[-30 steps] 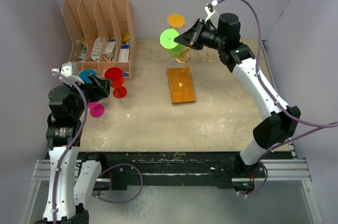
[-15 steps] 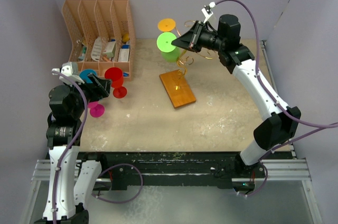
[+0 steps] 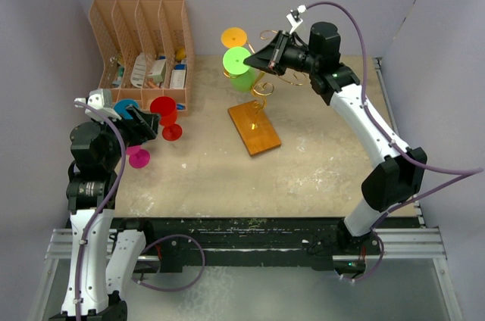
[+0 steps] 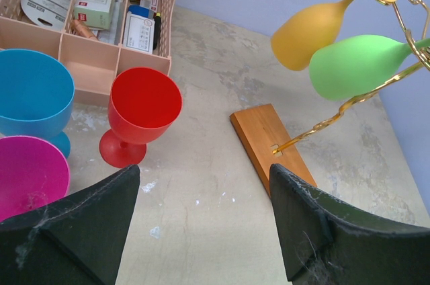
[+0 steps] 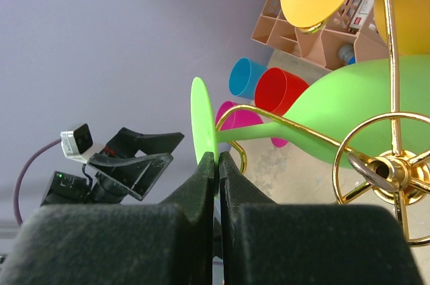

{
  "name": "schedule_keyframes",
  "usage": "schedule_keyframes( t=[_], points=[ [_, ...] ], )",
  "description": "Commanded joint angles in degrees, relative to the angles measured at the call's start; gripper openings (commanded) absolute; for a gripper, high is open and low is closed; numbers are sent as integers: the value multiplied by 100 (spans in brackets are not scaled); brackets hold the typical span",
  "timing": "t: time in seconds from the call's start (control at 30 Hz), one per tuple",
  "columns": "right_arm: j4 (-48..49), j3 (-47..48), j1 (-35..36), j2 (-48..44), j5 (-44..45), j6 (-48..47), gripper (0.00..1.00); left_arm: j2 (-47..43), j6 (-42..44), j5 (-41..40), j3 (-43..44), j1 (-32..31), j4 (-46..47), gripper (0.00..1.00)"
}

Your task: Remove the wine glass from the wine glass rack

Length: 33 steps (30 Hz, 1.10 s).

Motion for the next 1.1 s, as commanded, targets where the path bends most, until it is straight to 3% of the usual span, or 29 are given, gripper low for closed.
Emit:
schedule_keyframes(
  t=[0.0,1.07],
  points=[
    [504,36,-27,-17,-12,-13,0,-13,49,-45,28,-39,194,81],
    [1151,-8,43,442,-565,547,0,157,18,42,17,-38,205,81]
  ],
)
